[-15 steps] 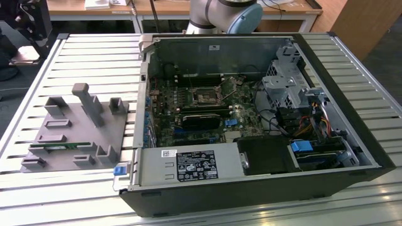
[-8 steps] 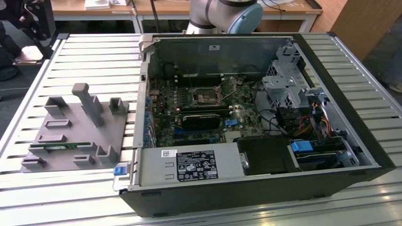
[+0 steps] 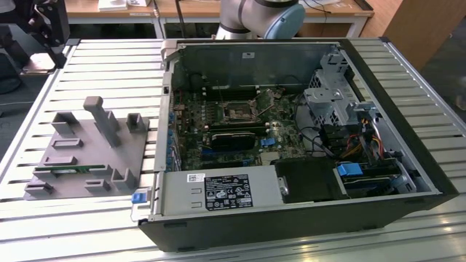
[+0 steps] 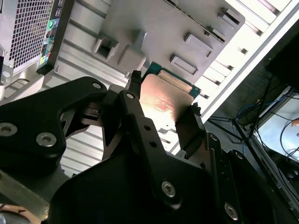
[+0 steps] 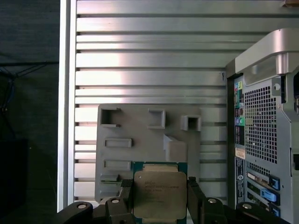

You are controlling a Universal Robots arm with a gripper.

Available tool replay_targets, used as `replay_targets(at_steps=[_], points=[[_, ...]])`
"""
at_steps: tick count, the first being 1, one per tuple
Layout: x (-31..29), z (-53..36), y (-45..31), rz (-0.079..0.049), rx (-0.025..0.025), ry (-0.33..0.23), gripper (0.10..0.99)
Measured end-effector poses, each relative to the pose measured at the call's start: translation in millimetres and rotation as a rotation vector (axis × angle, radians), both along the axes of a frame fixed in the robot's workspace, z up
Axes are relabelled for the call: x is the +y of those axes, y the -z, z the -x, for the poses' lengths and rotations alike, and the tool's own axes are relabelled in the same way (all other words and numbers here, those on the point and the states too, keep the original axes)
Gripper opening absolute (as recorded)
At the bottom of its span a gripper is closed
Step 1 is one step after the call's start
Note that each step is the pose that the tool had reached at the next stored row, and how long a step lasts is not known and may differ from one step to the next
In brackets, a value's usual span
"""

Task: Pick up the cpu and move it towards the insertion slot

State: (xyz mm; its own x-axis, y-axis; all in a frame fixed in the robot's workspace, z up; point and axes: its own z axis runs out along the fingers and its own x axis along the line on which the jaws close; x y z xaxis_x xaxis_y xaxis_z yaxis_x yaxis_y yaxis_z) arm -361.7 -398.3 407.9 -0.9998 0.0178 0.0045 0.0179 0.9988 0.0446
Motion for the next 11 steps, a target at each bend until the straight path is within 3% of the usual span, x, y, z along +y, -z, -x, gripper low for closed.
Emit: replay_targets(at_steps=[11], points=[[0.0,-8.9,0.0,0.0,0.0,0.0,0.545]])
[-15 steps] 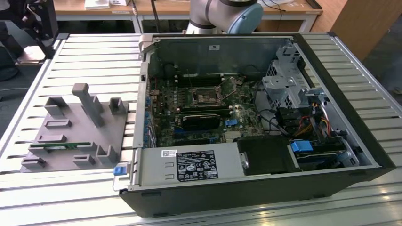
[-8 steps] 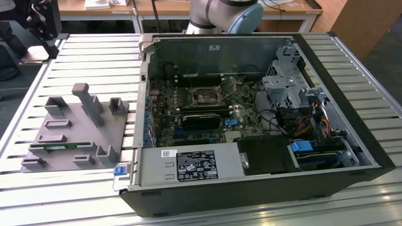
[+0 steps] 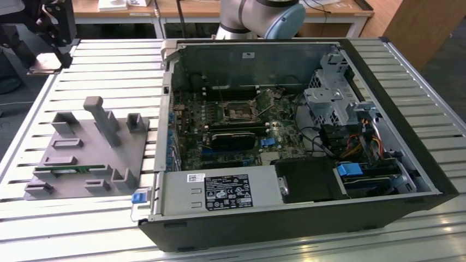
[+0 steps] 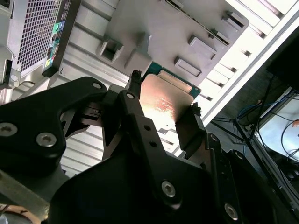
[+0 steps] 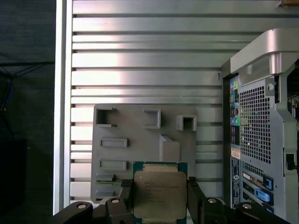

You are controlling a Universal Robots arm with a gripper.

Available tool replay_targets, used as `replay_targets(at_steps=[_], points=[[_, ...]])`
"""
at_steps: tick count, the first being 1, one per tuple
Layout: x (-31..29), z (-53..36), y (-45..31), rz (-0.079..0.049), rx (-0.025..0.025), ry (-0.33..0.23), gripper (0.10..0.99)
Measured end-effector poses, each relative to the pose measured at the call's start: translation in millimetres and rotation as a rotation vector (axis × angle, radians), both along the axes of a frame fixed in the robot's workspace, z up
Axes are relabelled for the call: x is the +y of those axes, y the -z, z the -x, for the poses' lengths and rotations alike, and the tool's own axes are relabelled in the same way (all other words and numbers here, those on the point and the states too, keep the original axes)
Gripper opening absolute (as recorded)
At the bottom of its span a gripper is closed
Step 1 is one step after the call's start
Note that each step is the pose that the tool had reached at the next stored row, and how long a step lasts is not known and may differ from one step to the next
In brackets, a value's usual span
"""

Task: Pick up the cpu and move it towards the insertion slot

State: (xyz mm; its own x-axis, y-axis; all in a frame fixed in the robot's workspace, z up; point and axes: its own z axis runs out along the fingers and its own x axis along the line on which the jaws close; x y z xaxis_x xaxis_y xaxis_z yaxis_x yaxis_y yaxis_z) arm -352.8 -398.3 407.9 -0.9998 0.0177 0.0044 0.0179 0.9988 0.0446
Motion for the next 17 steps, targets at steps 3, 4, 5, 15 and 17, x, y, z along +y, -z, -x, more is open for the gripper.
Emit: replay_targets(at_steps=[3,4,5,15,17], points=[[0.0,-2.6,0.0,0.0,0.0,0.0,0.545],[0.0,-3.4,0.0,0.0,0.0,0.0,0.545],[0.0,-4.3,0.0,0.0,-0.0001,0.0,0.545],[0.0,-12.6,0.0,0.0,-0.0001,0.0,0.545],[0.0,-14.9,0.0,0.0,0.0,0.0,0.545]])
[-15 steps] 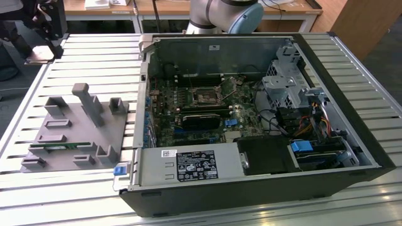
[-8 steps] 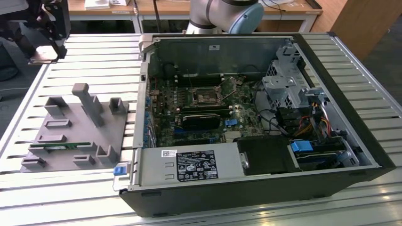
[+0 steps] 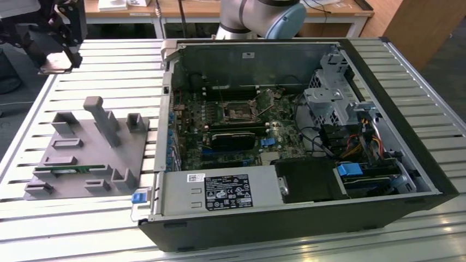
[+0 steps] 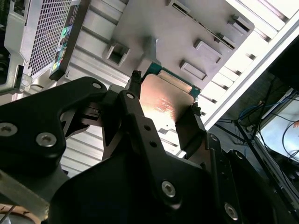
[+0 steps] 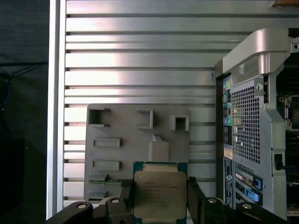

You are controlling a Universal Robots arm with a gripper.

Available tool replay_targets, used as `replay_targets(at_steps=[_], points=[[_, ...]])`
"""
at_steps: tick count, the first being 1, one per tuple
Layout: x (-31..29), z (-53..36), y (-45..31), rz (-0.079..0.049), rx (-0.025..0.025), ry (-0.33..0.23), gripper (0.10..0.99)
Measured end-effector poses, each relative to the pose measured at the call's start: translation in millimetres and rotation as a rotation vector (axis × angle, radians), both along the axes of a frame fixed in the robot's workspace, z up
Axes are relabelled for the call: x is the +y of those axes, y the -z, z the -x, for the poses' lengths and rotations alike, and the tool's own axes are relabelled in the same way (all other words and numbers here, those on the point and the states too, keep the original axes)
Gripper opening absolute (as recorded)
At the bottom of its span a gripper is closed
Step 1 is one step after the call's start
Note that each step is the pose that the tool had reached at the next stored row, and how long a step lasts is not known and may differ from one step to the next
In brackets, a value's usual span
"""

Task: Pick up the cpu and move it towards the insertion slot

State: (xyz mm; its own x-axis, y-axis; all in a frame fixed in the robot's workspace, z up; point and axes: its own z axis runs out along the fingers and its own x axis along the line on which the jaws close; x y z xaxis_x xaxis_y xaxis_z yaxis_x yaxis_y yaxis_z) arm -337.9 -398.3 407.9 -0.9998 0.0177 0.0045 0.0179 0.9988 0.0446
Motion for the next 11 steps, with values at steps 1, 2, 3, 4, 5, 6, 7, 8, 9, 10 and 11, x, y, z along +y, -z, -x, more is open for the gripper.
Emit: replay_targets(at_steps=[1,2,3,4,5,6,7,8,9,10,11], points=[[0.0,-1.4,0.1,0.0,-0.0001,0.0,0.545],[0.0,-3.4,0.0,0.0,0.0,0.0,0.545],[0.0,-5.5,0.0,0.0,0.0,0.0,0.545],[0.0,-7.8,0.0,0.0,-0.0001,0.0,0.545],[0.0,-10.0,0.0,0.0,-0.0001,0.0,0.545],[0.0,-12.6,0.0,0.0,0.0,0.0,0.545],[0.0,-14.8,0.0,0.0,0.0,0.0,0.545],[0.1,-17.2,0.0,0.0,0.0,0.0,0.545],[0.1,-19.6,0.0,0.0,0.0,0.0,0.545],[0.1,-21.9,0.0,0.0,0.0,0.0,0.545],[0.1,-24.1,0.0,0.0,0.0,0.0,0.545]])
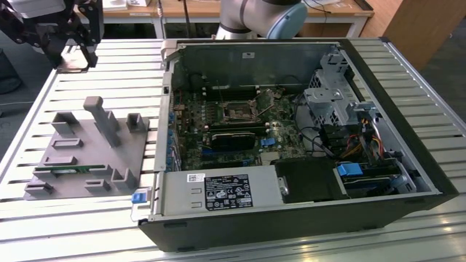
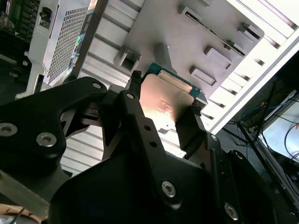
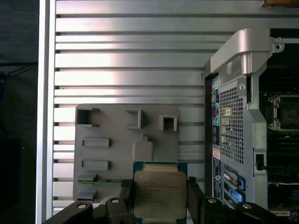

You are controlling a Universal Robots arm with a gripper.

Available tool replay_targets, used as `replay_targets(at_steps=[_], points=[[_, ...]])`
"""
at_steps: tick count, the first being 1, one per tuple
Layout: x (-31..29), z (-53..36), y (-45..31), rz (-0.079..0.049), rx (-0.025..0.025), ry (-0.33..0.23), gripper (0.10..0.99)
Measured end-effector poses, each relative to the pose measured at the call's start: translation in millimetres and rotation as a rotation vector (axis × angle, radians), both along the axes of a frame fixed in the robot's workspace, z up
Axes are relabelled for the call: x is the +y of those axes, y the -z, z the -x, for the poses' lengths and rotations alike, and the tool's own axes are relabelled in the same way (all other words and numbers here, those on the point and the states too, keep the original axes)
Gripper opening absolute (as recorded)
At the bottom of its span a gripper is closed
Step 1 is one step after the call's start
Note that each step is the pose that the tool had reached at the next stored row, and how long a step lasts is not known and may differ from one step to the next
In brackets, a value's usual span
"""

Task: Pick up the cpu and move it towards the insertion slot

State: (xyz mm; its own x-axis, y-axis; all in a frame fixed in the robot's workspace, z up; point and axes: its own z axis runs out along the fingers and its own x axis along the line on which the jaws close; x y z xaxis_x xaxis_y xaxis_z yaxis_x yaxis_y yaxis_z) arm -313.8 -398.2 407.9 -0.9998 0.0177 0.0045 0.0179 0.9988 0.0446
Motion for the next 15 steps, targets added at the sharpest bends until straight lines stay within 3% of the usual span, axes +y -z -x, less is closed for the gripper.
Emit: replay_targets(at_steps=[7,15], points=[[0.2,-16.0,0.0,0.0,0.0001,0.0,0.545],[0.5,-28.4,0.1,0.0,0.0,0.0,0.545]])
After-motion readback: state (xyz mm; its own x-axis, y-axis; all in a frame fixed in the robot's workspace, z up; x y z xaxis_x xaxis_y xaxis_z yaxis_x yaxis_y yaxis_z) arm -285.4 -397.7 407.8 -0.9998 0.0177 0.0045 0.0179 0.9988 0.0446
